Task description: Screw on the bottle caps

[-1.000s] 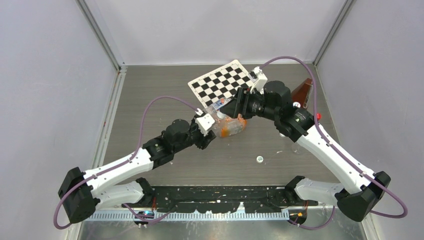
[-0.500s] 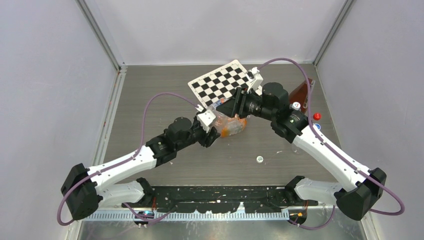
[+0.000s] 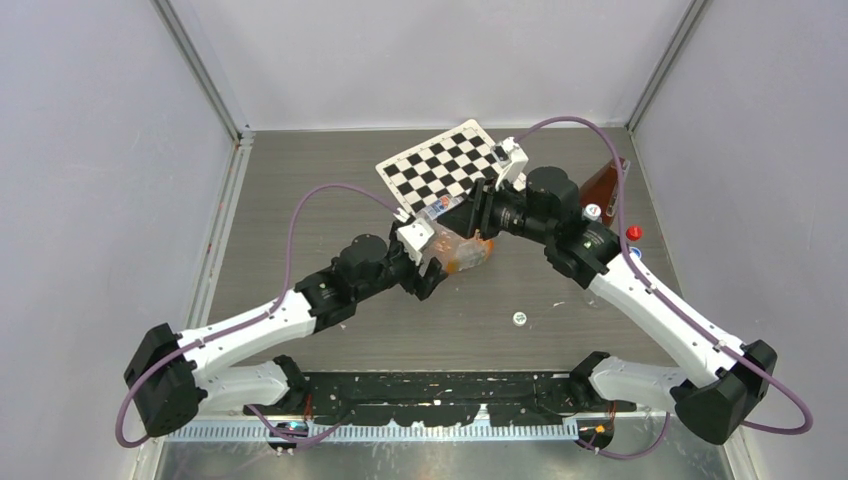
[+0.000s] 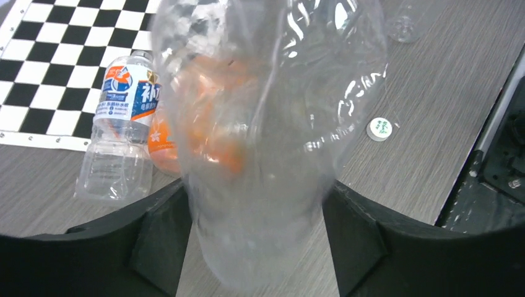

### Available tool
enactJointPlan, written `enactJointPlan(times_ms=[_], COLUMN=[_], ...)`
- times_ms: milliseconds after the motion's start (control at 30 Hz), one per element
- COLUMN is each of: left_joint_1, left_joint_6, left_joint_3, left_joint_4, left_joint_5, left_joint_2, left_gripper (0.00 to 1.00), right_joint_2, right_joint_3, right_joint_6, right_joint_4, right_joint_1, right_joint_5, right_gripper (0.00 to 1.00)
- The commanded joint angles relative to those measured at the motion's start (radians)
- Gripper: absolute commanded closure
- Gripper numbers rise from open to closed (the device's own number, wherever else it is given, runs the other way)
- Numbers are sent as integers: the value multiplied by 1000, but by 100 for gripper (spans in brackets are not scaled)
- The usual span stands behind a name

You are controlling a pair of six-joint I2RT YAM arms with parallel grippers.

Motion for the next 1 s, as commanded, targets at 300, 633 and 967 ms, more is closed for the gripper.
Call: enactJointPlan(times_ms=[300, 633, 967], left_joint_1=[-1, -1, -1], left_joint_6=[-118, -245, -256], left_joint_3=[-27, -126, -140], left_joint_4=[-165, -344, -366], left_joint_5=[-135, -187, -194], left_joint_2=[-181, -318, -322], left_gripper=[0, 0, 0], right_joint_2=[-183, -259, -202], right_joint_3=[-39, -238, -353], right_joint_6=[-319, -392, -398], right_joint_4=[-175, -10, 95], right_joint_1=[-59, -79, -103], right_joint_5=[591, 778, 848], right_gripper=[100, 100, 100])
